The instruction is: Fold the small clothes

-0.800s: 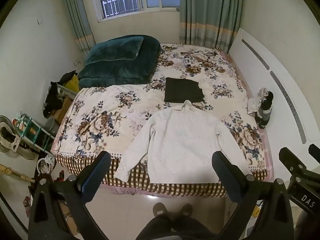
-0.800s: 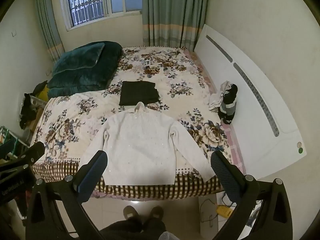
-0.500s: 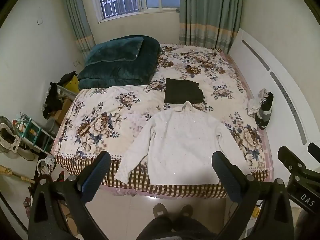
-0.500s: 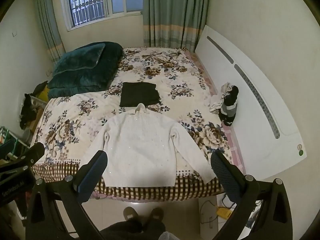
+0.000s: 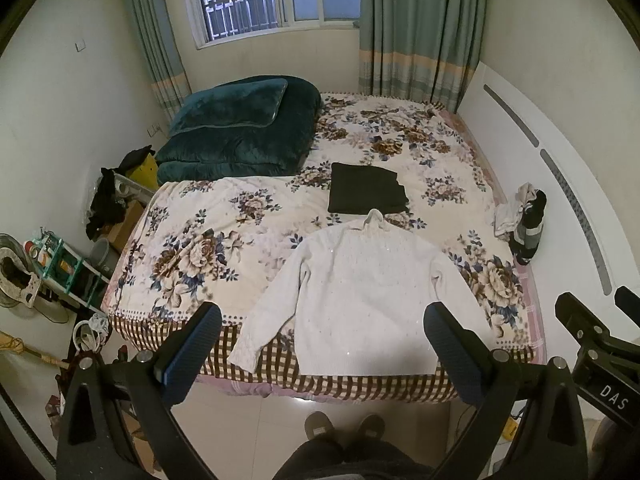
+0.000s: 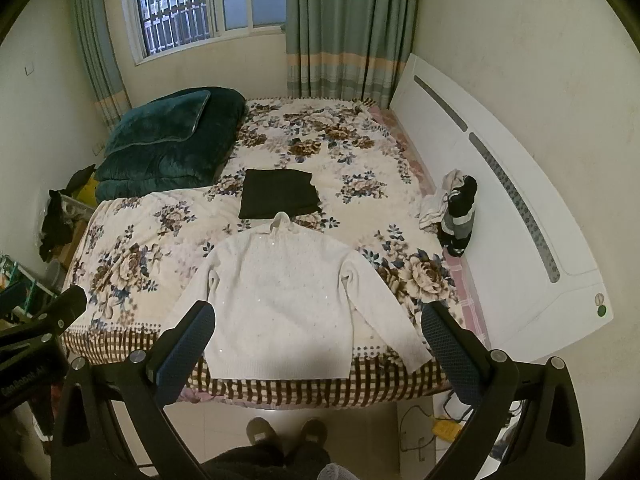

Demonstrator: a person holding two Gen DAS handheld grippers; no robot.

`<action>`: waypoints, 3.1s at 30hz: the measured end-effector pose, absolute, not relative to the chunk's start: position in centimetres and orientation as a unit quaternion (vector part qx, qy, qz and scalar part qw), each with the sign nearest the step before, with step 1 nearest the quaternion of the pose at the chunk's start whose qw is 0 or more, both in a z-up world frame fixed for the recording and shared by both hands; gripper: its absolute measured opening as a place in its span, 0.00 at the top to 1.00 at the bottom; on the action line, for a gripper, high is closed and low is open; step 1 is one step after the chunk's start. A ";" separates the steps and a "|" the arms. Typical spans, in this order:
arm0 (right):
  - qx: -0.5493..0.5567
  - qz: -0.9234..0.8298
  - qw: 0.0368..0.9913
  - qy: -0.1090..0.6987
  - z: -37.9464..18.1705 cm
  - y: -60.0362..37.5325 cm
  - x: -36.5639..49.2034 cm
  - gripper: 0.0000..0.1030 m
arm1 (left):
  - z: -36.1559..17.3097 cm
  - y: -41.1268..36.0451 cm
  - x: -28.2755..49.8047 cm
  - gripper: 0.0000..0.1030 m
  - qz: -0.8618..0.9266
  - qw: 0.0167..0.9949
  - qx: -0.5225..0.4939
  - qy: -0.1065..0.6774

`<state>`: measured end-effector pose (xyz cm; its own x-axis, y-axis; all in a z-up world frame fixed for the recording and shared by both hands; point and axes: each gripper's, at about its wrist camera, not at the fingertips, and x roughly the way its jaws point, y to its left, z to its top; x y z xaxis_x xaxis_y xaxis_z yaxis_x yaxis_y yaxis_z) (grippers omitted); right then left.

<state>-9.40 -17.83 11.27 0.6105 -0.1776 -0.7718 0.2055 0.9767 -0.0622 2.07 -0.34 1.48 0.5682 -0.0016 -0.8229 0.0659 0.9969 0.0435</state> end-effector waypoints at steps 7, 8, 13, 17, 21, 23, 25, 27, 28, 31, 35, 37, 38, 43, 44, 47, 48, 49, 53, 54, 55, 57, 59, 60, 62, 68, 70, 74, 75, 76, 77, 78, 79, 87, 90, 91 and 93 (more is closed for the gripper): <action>0.016 -0.106 0.898 0.426 12.0 -17.6 -9.2 0.00 | 1.7 -0.5 2.3 0.00 -0.019 0.885 0.033 0.464; 0.016 -0.107 0.898 0.426 12.0 -17.6 -9.1 0.00 | 1.9 -0.6 2.5 0.00 -0.019 0.885 0.033 0.463; 0.015 -0.106 0.900 0.424 13.1 -17.5 -8.7 0.00 | 1.8 -0.4 2.3 0.00 -0.020 0.886 0.033 0.463; 0.015 -0.105 0.900 0.422 12.9 -17.6 -9.1 0.00 | 1.9 -0.6 2.5 0.00 -0.020 0.885 0.032 0.463; 0.015 -0.105 0.900 0.422 13.0 -17.5 -9.0 0.00 | 1.8 -0.7 2.4 0.00 -0.019 0.887 0.032 0.461; 0.015 -0.106 0.901 0.421 13.1 -17.5 -9.0 0.00 | 1.9 -0.8 2.4 0.00 -0.017 0.888 0.033 0.459; 0.016 -0.105 0.901 0.421 13.3 -17.3 -9.2 0.00 | 1.7 -0.4 2.1 0.00 -0.019 0.887 0.031 0.460; 0.015 -0.106 0.901 0.421 13.2 -17.3 -9.3 0.00 | 1.9 -0.6 2.2 0.00 -0.019 0.887 0.033 0.459; 0.016 -0.106 0.901 0.421 13.2 -17.3 -9.3 0.00 | 1.9 -0.5 2.3 0.00 -0.020 0.887 0.032 0.459; 0.015 -0.106 0.901 0.420 13.5 -17.1 -9.2 0.00 | 1.8 -0.5 2.2 0.00 -0.020 0.888 0.032 0.459; 0.015 -0.106 0.901 0.419 13.5 -17.1 -9.2 0.00 | 2.0 -0.6 2.4 0.00 -0.020 0.888 0.032 0.458; 0.015 -0.106 0.902 0.419 13.5 -17.1 -9.3 0.00 | 1.8 -0.4 2.1 0.00 -0.020 0.888 0.032 0.458; 0.016 -0.106 0.902 0.419 13.7 -17.1 -9.2 0.00 | 1.9 -0.4 2.2 0.00 -0.021 0.888 0.032 0.458; 0.015 -0.106 0.902 0.418 13.5 -17.1 -9.5 0.00 | 1.9 -0.4 2.1 0.00 -0.020 0.889 0.031 0.457; 0.015 -0.106 0.902 0.418 13.6 -17.1 -9.3 0.00 | 1.9 -0.4 2.1 0.00 -0.021 0.889 0.032 0.457; 0.015 -0.106 0.902 0.418 13.5 -17.0 -9.5 0.00 | 1.9 -0.4 2.1 0.00 -0.021 0.889 0.031 0.457; 0.014 -0.106 0.902 0.417 13.4 -17.1 -9.6 0.00 | 2.0 -0.5 2.2 0.00 -0.021 0.889 0.031 0.457; 0.015 -0.105 0.902 0.417 13.4 -17.1 -9.6 0.00 | 1.8 -0.4 2.0 0.00 -0.020 0.889 0.030 0.457; 0.014 -0.105 0.903 0.417 13.5 -17.1 -9.6 0.00 | 2.1 -0.5 2.2 0.00 -0.021 0.889 0.029 0.456; 0.014 -0.105 0.903 0.417 13.6 -17.1 -9.6 0.00 | 2.0 -0.5 2.1 0.00 -0.021 0.889 0.030 0.456; 0.015 -0.105 0.903 0.417 13.5 -17.1 -9.6 0.00 | 2.0 -0.5 2.1 0.00 -0.020 0.889 0.030 0.456; 0.015 -0.105 0.903 0.416 13.6 -17.1 -9.6 0.00 | 2.2 -0.5 2.2 0.00 -0.021 0.889 0.028 0.456; 0.014 -0.106 0.903 0.416 13.8 -17.0 -9.6 0.00 | 2.3 -0.6 2.3 0.00 -0.022 0.889 0.028 0.456; 0.014 -0.106 0.903 0.416 13.9 -17.0 -9.5 0.00 | 2.4 -0.6 2.4 0.00 -0.023 0.889 0.027 0.456; 0.014 -0.106 0.903 0.417 13.8 -17.0 -9.6 0.00 | 2.6 -0.7 2.6 0.00 -0.024 0.890 0.027 0.455; 0.017 -0.105 0.903 0.416 13.9 -17.0 -9.7 0.00 | 3.0 -0.8 2.7 0.00 -0.025 0.890 0.027 0.455; 0.016 -0.107 0.903 0.416 14.1 -16.8 -9.4 0.00 | 2.9 -0.8 2.4 0.00 -0.025 0.890 0.027 0.454; 0.027 -0.112 0.901 0.419 14.3 -16.7 -8.6 0.00 | 3.4 -0.6 3.4 0.00 -0.018 0.895 0.029 0.444; 0.033 -0.115 0.899 0.420 14.1 -16.8 -8.2 0.00 | 2.9 -0.6 3.8 0.00 -0.016 0.897 0.030 0.441; 0.043 -0.117 0.898 0.422 13.7 -16.9 -7.8 0.00 | 2.2 -0.5 4.5 0.00 -0.013 0.899 0.031 0.437; 0.052 -0.122 0.895 0.426 13.0 -17.1 -7.6 0.00 | 1.2 -0.6 5.4 0.00 -0.008 0.901 0.034 0.433; 0.059 -0.129 0.891 0.431 12.2 -17.4 -7.1 0.00 | 0.0 -0.7 6.5 0.00 -0.006 0.901 0.038 0.432; 0.066 -0.137 0.887 0.435 11.2 -17.9 -6.7 0.00 | -0.9 -0.4 6.8 0.00 -0.004 0.901 0.040 0.431; 0.145 -0.268 0.831 0.465 -2.9 -28.0 -3.6 0.00 | -14.2 -3.2 13.2 0.00 0.011 0.884 0.089 0.458; 0.182 -0.317 0.790 0.492 -10.3 -33.8 -3.1 0.00 | -20.3 -5.5 16.1 0.00 0.016 0.865 0.117 0.488; 0.197 -0.325 0.779 0.499 -12.6 -35.9 -3.1 0.00 | -23.0 -6.7 17.5 0.00 0.013 0.856 0.118 0.503; 0.223 -0.342 0.751 0.519 -17.5 -40.0 -2.7 0.00 | -26.4 -7.7 18.7 0.00 0.012 0.845 0.119 0.521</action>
<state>-2.74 -40.01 -17.54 0.2266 -0.2818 -0.9323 0.7457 0.6660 -0.0201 18.73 -7.75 -26.38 0.4569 0.1444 -0.8777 0.1035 0.9714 0.2136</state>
